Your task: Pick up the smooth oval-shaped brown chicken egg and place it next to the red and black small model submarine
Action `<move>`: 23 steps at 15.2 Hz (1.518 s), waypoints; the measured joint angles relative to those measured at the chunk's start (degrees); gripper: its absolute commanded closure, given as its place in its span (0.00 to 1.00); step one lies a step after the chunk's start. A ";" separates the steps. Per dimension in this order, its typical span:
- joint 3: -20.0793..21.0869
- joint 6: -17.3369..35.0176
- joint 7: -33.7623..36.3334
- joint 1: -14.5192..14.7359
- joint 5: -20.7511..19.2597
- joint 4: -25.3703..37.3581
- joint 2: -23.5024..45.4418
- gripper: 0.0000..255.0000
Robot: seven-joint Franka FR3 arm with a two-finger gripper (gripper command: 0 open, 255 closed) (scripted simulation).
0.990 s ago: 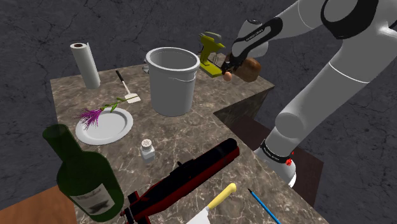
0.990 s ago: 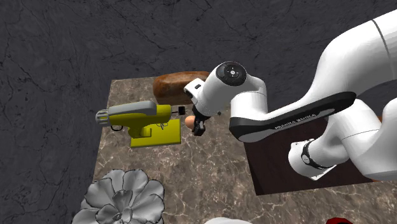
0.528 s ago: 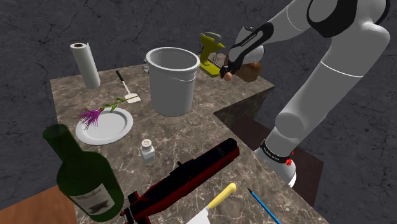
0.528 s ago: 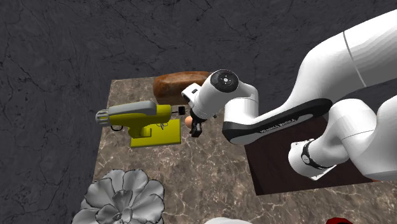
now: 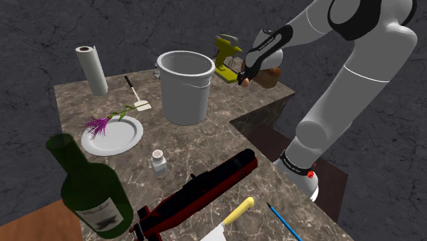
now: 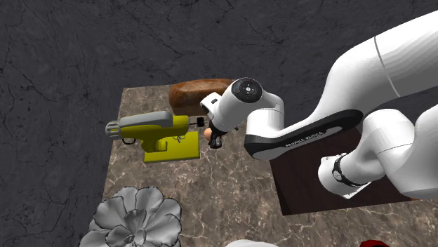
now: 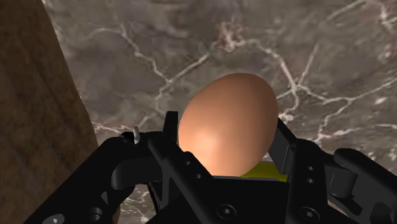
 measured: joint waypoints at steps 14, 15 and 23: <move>0.01 -3.40 0.71 0.06 -1.13 0.80 -2.64 1.00; 0.01 -4.15 0.78 0.04 -1.32 0.99 -3.22 1.00; 0.28 -10.75 1.21 -0.01 -2.41 3.37 -7.55 1.00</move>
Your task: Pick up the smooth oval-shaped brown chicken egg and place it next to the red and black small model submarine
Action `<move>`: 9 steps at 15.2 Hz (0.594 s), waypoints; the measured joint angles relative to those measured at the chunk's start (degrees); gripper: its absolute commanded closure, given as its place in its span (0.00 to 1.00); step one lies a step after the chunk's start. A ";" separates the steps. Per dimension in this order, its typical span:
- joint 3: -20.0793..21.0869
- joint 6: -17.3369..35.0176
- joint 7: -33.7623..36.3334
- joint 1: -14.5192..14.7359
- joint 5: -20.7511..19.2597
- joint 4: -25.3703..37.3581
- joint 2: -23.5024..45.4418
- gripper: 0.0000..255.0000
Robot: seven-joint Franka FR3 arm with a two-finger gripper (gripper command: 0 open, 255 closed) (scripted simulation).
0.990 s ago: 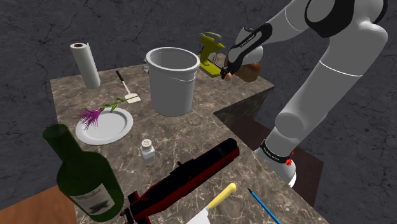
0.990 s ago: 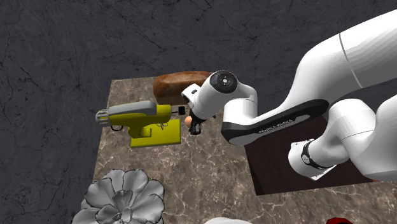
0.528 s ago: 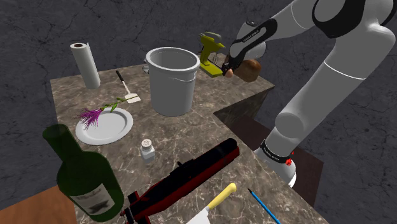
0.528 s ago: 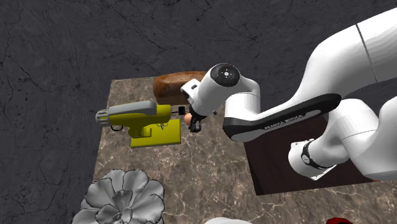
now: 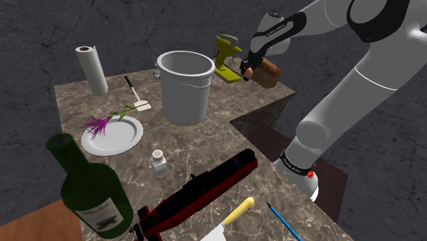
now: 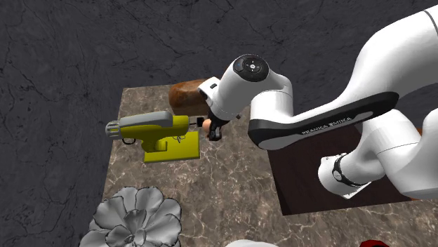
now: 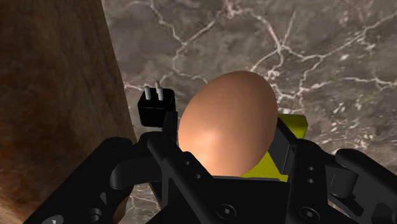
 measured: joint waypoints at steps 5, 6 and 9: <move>0.27 -3.97 0.16 -0.03 -0.44 1.59 -2.43 1.00; 0.38 -4.88 0.24 0.00 -0.52 2.05 -2.89 1.00; 0.60 -7.37 0.31 0.03 -0.66 3.36 -4.08 1.00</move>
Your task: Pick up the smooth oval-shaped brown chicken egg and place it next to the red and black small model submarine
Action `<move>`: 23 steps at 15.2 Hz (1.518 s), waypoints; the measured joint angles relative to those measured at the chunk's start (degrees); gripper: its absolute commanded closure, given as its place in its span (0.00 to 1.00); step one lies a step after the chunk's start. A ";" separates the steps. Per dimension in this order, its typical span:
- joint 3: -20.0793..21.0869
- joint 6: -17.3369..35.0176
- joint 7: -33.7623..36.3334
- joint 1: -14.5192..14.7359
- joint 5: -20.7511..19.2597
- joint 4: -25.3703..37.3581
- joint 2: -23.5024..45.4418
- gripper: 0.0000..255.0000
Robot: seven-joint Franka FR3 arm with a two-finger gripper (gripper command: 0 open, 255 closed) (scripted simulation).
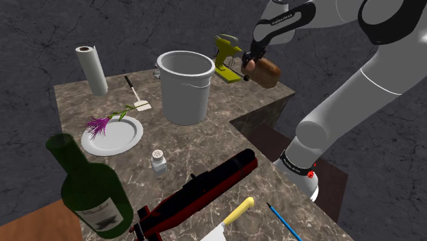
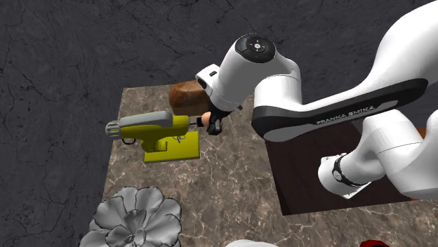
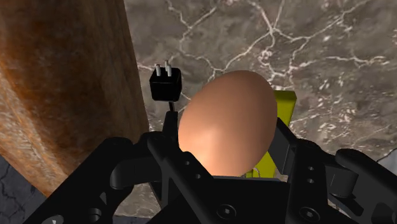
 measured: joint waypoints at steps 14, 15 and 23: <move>2.14 -9.41 2.04 0.12 -1.48 1.72 -7.53 1.00; 2.98 -9.61 3.29 0.16 -2.04 0.03 -9.34 1.00; 10.18 -14.48 11.66 0.64 -3.64 -13.63 -26.67 1.00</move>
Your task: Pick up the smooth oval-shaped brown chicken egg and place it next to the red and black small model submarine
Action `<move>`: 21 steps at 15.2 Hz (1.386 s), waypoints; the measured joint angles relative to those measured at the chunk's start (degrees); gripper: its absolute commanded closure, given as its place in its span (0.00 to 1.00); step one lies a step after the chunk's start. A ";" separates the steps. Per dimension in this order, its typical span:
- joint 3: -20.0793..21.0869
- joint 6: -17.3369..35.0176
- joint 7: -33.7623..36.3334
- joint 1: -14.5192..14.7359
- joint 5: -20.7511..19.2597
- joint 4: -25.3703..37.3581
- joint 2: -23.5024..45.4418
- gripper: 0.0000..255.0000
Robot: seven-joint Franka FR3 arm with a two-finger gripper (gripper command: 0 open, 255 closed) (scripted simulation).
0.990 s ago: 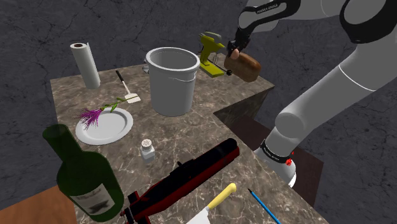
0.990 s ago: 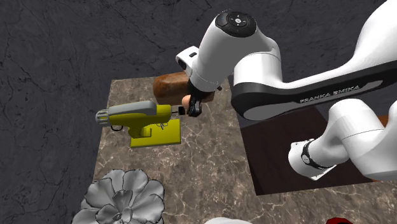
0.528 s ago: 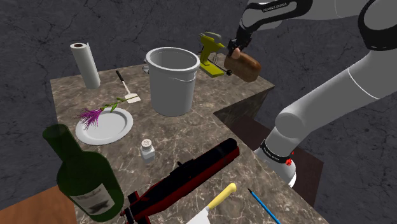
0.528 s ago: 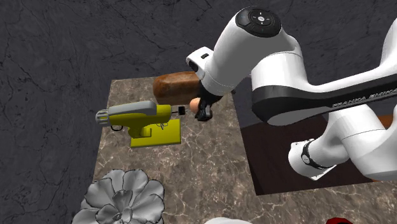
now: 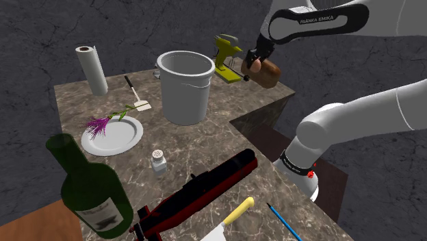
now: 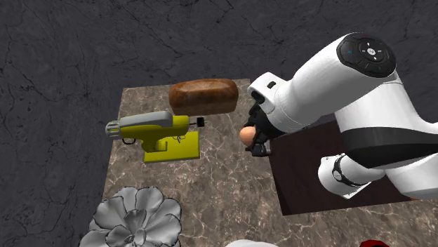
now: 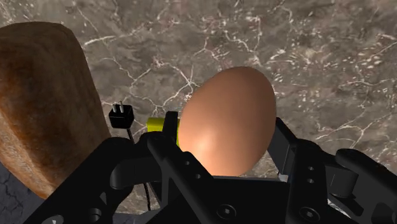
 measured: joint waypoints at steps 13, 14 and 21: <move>13.66 -14.91 12.59 7.64 7.69 -13.23 -26.04 1.00; 14.83 -16.08 13.66 8.58 8.60 -14.04 -27.81 1.00; 24.51 -25.98 22.58 16.27 16.39 -14.58 -36.82 1.00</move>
